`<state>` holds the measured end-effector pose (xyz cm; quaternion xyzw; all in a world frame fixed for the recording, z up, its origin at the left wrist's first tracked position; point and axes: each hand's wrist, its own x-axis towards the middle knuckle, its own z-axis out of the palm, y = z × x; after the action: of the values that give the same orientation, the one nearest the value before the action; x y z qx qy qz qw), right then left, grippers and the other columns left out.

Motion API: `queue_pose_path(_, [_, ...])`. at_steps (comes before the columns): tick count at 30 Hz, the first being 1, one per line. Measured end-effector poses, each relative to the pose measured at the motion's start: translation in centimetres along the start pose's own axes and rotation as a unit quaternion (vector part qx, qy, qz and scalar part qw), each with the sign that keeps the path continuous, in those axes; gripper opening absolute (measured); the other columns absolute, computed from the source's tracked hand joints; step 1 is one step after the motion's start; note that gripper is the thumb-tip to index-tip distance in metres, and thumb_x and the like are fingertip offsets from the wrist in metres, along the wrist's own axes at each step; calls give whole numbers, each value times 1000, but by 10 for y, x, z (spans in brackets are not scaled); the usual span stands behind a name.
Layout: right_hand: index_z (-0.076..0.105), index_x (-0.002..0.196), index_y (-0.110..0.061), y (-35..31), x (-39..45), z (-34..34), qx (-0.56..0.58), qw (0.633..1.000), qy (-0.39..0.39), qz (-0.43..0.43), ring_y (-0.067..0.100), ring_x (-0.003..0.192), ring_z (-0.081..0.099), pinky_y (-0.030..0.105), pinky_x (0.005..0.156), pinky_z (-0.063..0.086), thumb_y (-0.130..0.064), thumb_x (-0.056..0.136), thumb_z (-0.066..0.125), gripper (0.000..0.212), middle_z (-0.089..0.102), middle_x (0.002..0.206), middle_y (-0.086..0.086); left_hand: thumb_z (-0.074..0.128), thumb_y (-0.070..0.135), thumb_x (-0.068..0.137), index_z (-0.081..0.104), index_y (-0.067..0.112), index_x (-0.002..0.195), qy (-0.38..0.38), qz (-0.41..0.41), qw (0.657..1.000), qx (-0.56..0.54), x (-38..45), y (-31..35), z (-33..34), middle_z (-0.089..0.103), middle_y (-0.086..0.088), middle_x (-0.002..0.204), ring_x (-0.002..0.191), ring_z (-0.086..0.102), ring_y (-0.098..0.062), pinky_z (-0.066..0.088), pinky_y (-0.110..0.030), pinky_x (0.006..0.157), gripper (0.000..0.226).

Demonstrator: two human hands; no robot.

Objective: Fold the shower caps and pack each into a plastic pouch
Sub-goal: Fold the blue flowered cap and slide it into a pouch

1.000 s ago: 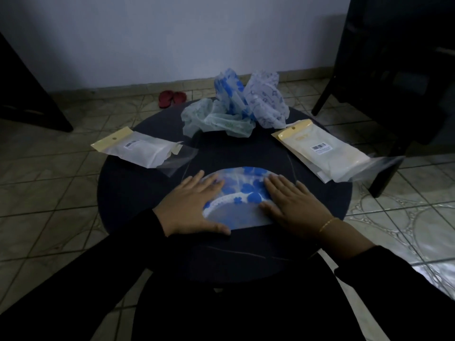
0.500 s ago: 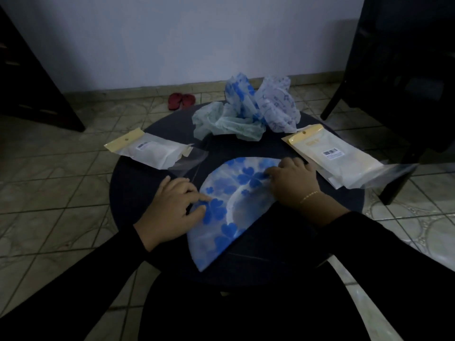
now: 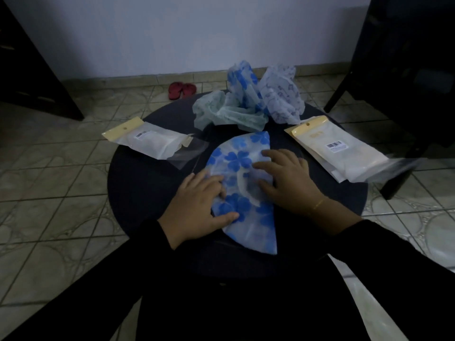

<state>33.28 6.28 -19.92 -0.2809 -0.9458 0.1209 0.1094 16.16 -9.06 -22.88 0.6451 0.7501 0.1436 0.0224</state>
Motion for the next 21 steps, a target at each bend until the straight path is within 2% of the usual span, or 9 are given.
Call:
queue_pose_path(2, [65, 114, -30, -3, -24, -4, 21, 998, 43, -51, 16, 123, 36, 32, 90, 25, -38, 88, 56, 28, 52, 127, -6, 38, 77, 71, 58, 28, 104, 31, -11, 999, 1, -3, 4, 3, 39, 5, 146, 142, 19, -18, 15, -39, 114, 63])
queue_pose_path(4, [71, 96, -28, -5, -47, -6, 40, 992, 75, -98, 12, 104, 44, 31, 78, 29, -41, 84, 53, 24, 60, 105, -8, 49, 66, 76, 64, 23, 100, 103, 8, 995, -13, -6, 10, 5, 50, -2, 135, 133, 34, -20, 29, -39, 108, 52])
queue_pose_path(6, [72, 88, -29, -6, -65, -7, 52, 989, 71, -122, 9, 94, 45, 30, 72, 30, -44, 82, 51, 26, 61, 95, -11, 60, 50, 81, 68, 18, 90, 188, 63, 979, -42, -10, 19, 4, 60, -3, 111, 109, 52, -19, 42, -37, 91, 34])
queue_pose_path(7, [71, 89, -30, -5, -71, -6, 53, 988, 58, -130, 9, 94, 45, 30, 72, 29, -46, 81, 51, 27, 61, 95, -12, 64, 41, 83, 69, 16, 84, 207, 102, 971, -59, -13, 23, 4, 62, -2, 100, 96, 55, -18, 44, -35, 83, 25])
queue_pose_path(9, [71, 93, -31, -4, -80, -4, 41, 989, 23, -143, 9, 95, 45, 30, 73, 31, -55, 79, 51, 35, 62, 96, -12, 66, 29, 85, 68, 14, 76, 188, 174, 961, -100, -18, 33, 5, 63, 1, 84, 78, 58, -17, 45, -33, 72, 18])
queue_pose_path(11, [70, 99, -32, -1, -83, -1, 19, 989, -16, -146, 12, 97, 49, 33, 73, 36, -64, 74, 50, 45, 62, 100, -13, 67, 32, 86, 68, 13, 75, 147, 207, 960, -121, -23, 37, 8, 63, 2, 79, 73, 58, -16, 46, -33, 69, 22])
queue_pose_path(16, [66, 106, -36, 1, -86, 0, 4, 990, -48, -131, 11, 100, 47, 34, 79, 36, -77, 69, 45, 59, 59, 102, -15, 70, 55, 77, 69, 20, 83, 74, 190, 973, -104, -22, 37, 7, 62, 10, 85, 78, 55, -9, 47, -30, 70, 36])
queue_pose_path(21, [63, 108, -36, -1, -87, -2, -2, 990, -53, -132, 10, 97, 45, 33, 79, 35, -76, 70, 46, 58, 57, 97, -15, 65, 52, 82, 72, 23, 78, 92, 182, 976, -70, -17, 41, 5, 64, 11, 79, 71, 58, -9, 48, -29, 64, 31])
